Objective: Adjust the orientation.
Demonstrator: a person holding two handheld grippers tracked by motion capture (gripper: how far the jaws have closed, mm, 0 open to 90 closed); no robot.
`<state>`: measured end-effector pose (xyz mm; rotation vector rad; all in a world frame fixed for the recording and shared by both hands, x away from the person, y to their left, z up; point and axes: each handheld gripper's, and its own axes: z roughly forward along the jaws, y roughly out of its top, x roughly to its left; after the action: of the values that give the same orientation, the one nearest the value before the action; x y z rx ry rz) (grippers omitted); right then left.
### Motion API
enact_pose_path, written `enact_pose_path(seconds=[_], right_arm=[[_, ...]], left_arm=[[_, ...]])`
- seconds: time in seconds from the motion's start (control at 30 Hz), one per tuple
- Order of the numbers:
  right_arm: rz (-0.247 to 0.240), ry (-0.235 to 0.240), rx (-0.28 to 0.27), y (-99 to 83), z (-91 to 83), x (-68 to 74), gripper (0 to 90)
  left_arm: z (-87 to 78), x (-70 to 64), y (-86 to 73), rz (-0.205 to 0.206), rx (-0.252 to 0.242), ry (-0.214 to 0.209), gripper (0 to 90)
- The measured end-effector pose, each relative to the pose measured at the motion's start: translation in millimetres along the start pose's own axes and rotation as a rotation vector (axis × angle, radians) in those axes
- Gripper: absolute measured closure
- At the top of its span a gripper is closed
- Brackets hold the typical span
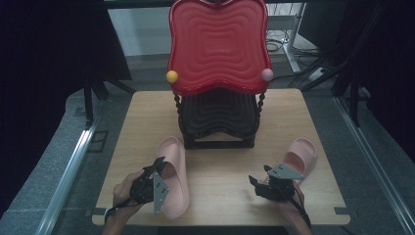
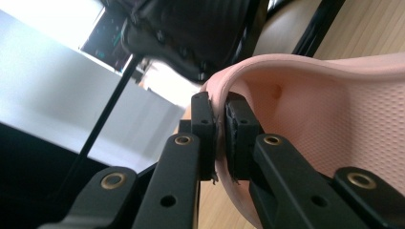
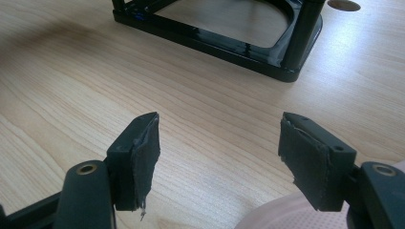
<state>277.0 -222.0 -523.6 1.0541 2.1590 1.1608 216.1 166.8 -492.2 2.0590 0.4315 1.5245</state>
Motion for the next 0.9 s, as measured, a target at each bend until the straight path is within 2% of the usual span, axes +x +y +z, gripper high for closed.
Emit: enact_pose_path(seconds=[0.2, 0.37, 0.9], right_arm=[[0.001, -0.006, 0.003, -0.3, 0.3, -0.7, 30.7], [0.001, -0.005, 0.001, 0.0, 0.4, -0.3, 30.7], [0.009, -0.016, 0.002, -0.9, 1.3, -3.8, 30.7]], left_arm=[[-11.7, 5.0, 18.4, 0.003, -0.069, -0.010, 84.2], [-16.9, 10.5, 30.1, 0.007, -0.110, 0.005, 84.2], [-17.3, 27.8, 64.9, 0.030, -0.208, 0.034, 84.3]])
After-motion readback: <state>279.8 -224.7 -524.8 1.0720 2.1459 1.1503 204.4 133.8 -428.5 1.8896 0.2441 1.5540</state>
